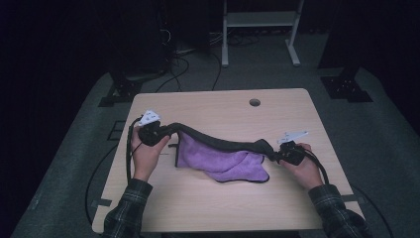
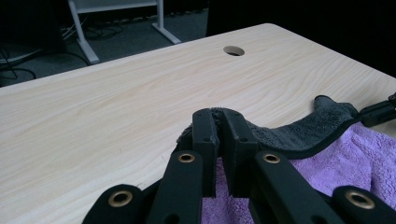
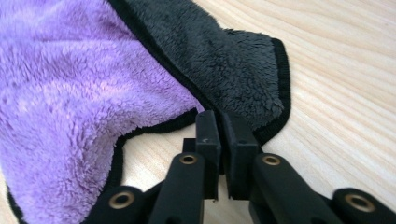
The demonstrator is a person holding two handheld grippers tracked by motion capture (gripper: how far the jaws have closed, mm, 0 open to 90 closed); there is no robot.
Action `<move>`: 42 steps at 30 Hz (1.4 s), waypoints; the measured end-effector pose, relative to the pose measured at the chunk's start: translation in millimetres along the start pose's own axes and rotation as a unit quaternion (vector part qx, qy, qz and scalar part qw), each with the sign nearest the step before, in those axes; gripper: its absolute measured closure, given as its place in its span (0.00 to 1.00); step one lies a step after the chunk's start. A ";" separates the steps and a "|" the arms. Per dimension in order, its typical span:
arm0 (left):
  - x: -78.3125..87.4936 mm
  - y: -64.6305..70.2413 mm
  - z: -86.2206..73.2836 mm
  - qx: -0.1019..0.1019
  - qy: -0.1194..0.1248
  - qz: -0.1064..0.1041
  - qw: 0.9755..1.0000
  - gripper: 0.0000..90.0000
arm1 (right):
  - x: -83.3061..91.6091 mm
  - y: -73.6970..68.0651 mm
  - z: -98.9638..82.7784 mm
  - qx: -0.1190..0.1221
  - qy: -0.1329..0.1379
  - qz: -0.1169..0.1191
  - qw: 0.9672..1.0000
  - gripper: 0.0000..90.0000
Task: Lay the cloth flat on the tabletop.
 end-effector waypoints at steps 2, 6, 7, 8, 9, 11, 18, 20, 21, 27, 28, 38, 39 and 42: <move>1.6 -0.5 0.6 0.002 0.003 -0.001 1.000 0.94 | 5.9 3.6 4.0 -0.013 0.014 -0.003 1.000 0.96; 5.2 0.8 5.5 -0.001 0.012 0.001 1.000 0.94 | 28.3 14.6 19.7 -0.029 0.056 -0.016 0.998 0.96; 6.5 1.7 7.7 -0.003 0.015 0.001 1.000 0.94 | 34.4 17.5 23.9 -0.034 0.067 -0.021 0.997 0.97; 8.0 2.5 10.2 -0.006 0.017 0.002 1.000 0.94 | 40.4 20.5 28.1 -0.035 0.076 -0.029 0.996 0.97; 9.6 3.0 13.3 -0.008 0.022 0.003 1.000 0.94 | 45.9 23.4 32.5 -0.033 0.085 -0.038 0.995 0.97; 12.1 3.2 20.1 -0.010 0.031 0.004 0.999 0.94 | 56.4 29.1 41.0 -0.036 0.101 -0.046 0.993 0.97; 11.7 -1.7 46.1 -0.018 0.065 0.007 0.998 0.94 | 83.2 47.1 72.4 -0.047 0.147 -0.072 0.985 0.98; 8.8 -6.5 56.9 -0.019 0.074 0.011 0.997 0.94 | 85.9 51.8 83.5 -0.047 0.154 -0.080 0.984 0.98; 7.5 -8.9 62.9 -0.017 0.078 0.009 0.997 0.94 | 86.7 54.6 90.7 -0.046 0.157 -0.086 0.983 0.98; 11.6 -14.4 109.0 -0.041 0.115 0.018 0.992 0.94 | 105.9 69.2 128.3 -0.059 0.201 -0.123 0.970 0.99; 14.9 -12.3 118.0 -0.048 0.123 0.021 0.991 0.94 | 113.7 70.8 135.3 -0.060 0.215 -0.129 0.966 0.99; 20.6 1.0 117.5 -0.064 0.126 0.015 0.990 0.94 | 136.9 67.6 141.6 -0.047 0.243 -0.136 0.959 0.99; 17.9 0.1 110.6 -0.056 0.122 0.012 0.991 0.94 | 132.8 67.4 137.9 -0.047 0.238 -0.133 0.961 0.99; 13.6 -0.8 96.9 -0.048 0.108 0.006 0.993 0.94 | 120.0 64.6 126.3 -0.047 0.220 -0.126 0.966 0.99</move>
Point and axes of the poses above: each handheld gripper's, and its own axes: x roughly backward along the jaws, z roughly out of its top, y roughly to its right, the point moved 3 cm from there along -x, roughly forward along the jaws, and after that the axes turned 12 degrees about -z, right-handed, at the moved point
